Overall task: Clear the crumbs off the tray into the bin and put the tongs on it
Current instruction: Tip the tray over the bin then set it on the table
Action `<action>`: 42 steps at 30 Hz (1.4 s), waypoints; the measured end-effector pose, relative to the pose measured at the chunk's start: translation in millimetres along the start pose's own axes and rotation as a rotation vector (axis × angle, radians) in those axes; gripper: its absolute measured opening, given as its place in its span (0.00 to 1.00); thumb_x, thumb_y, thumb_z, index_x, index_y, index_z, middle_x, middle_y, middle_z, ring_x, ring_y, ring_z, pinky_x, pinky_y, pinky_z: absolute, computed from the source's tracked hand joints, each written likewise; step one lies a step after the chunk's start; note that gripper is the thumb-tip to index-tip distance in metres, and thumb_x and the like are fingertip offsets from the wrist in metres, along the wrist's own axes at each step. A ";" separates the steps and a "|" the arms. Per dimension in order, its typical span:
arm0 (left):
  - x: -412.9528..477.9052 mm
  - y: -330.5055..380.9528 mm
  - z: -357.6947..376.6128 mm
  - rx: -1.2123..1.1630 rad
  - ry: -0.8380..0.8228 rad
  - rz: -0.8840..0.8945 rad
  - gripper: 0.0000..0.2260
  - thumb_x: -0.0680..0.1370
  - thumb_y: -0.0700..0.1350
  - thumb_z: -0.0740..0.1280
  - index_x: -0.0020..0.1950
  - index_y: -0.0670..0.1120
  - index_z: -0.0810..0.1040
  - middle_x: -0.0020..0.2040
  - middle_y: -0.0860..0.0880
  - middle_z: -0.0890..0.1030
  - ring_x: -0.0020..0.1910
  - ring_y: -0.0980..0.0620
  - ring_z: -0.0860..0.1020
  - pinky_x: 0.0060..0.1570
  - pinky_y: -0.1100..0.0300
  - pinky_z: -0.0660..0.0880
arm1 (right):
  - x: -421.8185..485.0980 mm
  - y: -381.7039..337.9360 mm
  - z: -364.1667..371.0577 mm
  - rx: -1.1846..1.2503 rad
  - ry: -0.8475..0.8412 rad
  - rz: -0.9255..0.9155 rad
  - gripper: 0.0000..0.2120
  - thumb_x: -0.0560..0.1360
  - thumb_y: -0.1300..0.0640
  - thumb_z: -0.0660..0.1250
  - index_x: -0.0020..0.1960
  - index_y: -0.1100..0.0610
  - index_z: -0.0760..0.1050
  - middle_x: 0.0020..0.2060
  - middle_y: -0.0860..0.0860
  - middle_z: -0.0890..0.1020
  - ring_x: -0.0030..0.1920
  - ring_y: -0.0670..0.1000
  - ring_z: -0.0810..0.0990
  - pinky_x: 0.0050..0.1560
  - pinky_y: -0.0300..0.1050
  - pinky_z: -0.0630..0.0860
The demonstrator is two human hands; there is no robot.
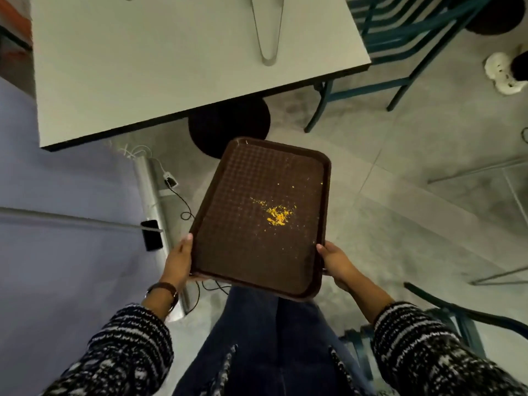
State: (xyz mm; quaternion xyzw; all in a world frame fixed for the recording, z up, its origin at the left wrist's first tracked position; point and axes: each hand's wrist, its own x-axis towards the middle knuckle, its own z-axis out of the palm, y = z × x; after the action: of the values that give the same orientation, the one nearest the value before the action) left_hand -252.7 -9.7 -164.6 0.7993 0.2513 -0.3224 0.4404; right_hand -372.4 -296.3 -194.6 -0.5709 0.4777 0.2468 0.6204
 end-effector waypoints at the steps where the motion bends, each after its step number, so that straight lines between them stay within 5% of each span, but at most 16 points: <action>1: 10.0 0.9 4.4 0.060 0.016 0.021 0.24 0.79 0.60 0.51 0.64 0.46 0.72 0.58 0.44 0.77 0.58 0.42 0.76 0.59 0.49 0.73 | 14.6 2.5 2.1 0.017 0.001 0.021 0.15 0.83 0.56 0.50 0.66 0.57 0.68 0.54 0.53 0.76 0.53 0.53 0.74 0.49 0.49 0.72; 4: 36.8 3.6 19.3 0.155 0.086 0.047 0.23 0.80 0.57 0.51 0.64 0.42 0.72 0.61 0.39 0.76 0.60 0.41 0.74 0.62 0.49 0.70 | 57.2 15.2 16.6 0.045 0.058 0.096 0.14 0.82 0.56 0.50 0.64 0.58 0.69 0.53 0.54 0.76 0.52 0.55 0.75 0.54 0.54 0.73; 9: 80.0 9.4 45.8 0.238 0.195 0.097 0.21 0.81 0.52 0.52 0.60 0.38 0.74 0.56 0.36 0.77 0.55 0.39 0.75 0.51 0.57 0.67 | 128.4 33.1 44.9 0.078 0.161 0.138 0.16 0.80 0.64 0.51 0.65 0.63 0.69 0.62 0.62 0.76 0.61 0.62 0.75 0.64 0.56 0.71; 14: 122.4 25.9 64.9 0.275 0.209 0.131 0.21 0.81 0.53 0.52 0.59 0.38 0.74 0.53 0.39 0.77 0.53 0.42 0.75 0.53 0.54 0.69 | 167.2 31.1 57.6 0.175 0.194 0.157 0.23 0.78 0.69 0.49 0.70 0.57 0.66 0.57 0.56 0.76 0.59 0.60 0.76 0.62 0.55 0.73; 17: 149.0 46.2 82.7 0.307 0.174 0.155 0.22 0.81 0.53 0.51 0.58 0.38 0.75 0.54 0.37 0.78 0.54 0.39 0.76 0.54 0.51 0.73 | 189.8 26.6 52.4 0.173 0.239 0.129 0.25 0.76 0.71 0.50 0.70 0.56 0.65 0.58 0.61 0.78 0.50 0.57 0.76 0.50 0.52 0.78; 19: 162.7 59.9 98.3 0.326 0.119 0.136 0.20 0.82 0.53 0.50 0.56 0.39 0.74 0.52 0.38 0.77 0.50 0.40 0.76 0.41 0.54 0.76 | 201.4 21.3 45.2 0.155 0.261 0.131 0.26 0.75 0.72 0.49 0.71 0.56 0.63 0.59 0.62 0.77 0.50 0.57 0.76 0.44 0.45 0.76; 21: 172.3 72.6 114.4 0.250 0.006 0.052 0.17 0.82 0.53 0.50 0.55 0.43 0.71 0.55 0.41 0.75 0.48 0.41 0.77 0.31 0.54 0.79 | 211.2 14.5 35.4 0.119 0.278 0.167 0.27 0.76 0.72 0.49 0.71 0.56 0.62 0.61 0.61 0.75 0.56 0.59 0.75 0.49 0.45 0.74; 24: 178.4 86.9 135.0 0.248 -0.131 0.014 0.14 0.81 0.53 0.50 0.55 0.46 0.69 0.59 0.40 0.76 0.47 0.37 0.80 0.40 0.43 0.81 | 225.1 7.8 19.0 0.064 0.324 0.243 0.26 0.76 0.73 0.48 0.71 0.58 0.65 0.64 0.61 0.74 0.62 0.62 0.74 0.58 0.50 0.73; 28: 170.5 111.3 166.4 0.260 -0.264 0.106 0.18 0.82 0.49 0.51 0.72 0.54 0.61 0.57 0.50 0.74 0.32 0.44 0.81 0.38 0.49 0.82 | 235.9 1.3 -8.8 0.148 0.370 0.311 0.17 0.77 0.69 0.54 0.56 0.60 0.78 0.57 0.61 0.79 0.57 0.61 0.77 0.62 0.56 0.73; 31: 159.9 124.6 187.3 0.270 -0.255 0.179 0.19 0.81 0.47 0.51 0.72 0.55 0.61 0.52 0.50 0.77 0.31 0.44 0.81 0.34 0.52 0.82 | 244.9 -2.4 -31.4 0.154 0.312 0.338 0.11 0.77 0.66 0.57 0.41 0.56 0.74 0.47 0.60 0.77 0.44 0.58 0.77 0.44 0.53 0.77; 33: 154.1 129.1 198.2 0.280 -0.222 0.202 0.19 0.81 0.47 0.52 0.72 0.54 0.63 0.49 0.47 0.79 0.31 0.44 0.81 0.30 0.56 0.81 | 249.0 -7.3 -42.3 0.213 0.304 0.359 0.10 0.78 0.68 0.57 0.39 0.60 0.71 0.42 0.61 0.75 0.36 0.56 0.73 0.40 0.51 0.74; 36: 143.7 134.9 211.9 0.264 -0.181 0.207 0.19 0.80 0.47 0.53 0.72 0.56 0.63 0.48 0.46 0.79 0.34 0.46 0.81 0.28 0.59 0.80 | 255.2 -9.7 -55.8 0.211 0.324 0.391 0.04 0.78 0.65 0.60 0.47 0.65 0.73 0.44 0.60 0.77 0.37 0.55 0.75 0.41 0.51 0.75; 39: 131.4 143.8 223.2 0.272 -0.098 0.226 0.19 0.80 0.46 0.53 0.71 0.54 0.65 0.40 0.47 0.79 0.33 0.49 0.80 0.29 0.64 0.79 | 262.1 -10.0 -77.5 -0.021 0.309 0.356 0.11 0.77 0.59 0.63 0.56 0.63 0.77 0.54 0.61 0.81 0.52 0.59 0.79 0.55 0.52 0.75; 42: 113.1 149.3 228.8 0.286 0.028 0.249 0.18 0.80 0.45 0.54 0.70 0.53 0.67 0.32 0.51 0.75 0.29 0.56 0.75 0.25 0.73 0.69 | 255.1 -25.1 -96.6 -0.157 0.249 0.309 0.14 0.77 0.63 0.61 0.62 0.59 0.76 0.58 0.57 0.79 0.57 0.58 0.78 0.59 0.49 0.73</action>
State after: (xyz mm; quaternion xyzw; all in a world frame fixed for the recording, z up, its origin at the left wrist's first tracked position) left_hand -142.3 -267.1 -259.5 0.8831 0.1082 -0.2868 0.3552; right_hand -273.4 -454.3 -395.3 -0.5637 0.6116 0.3031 0.4651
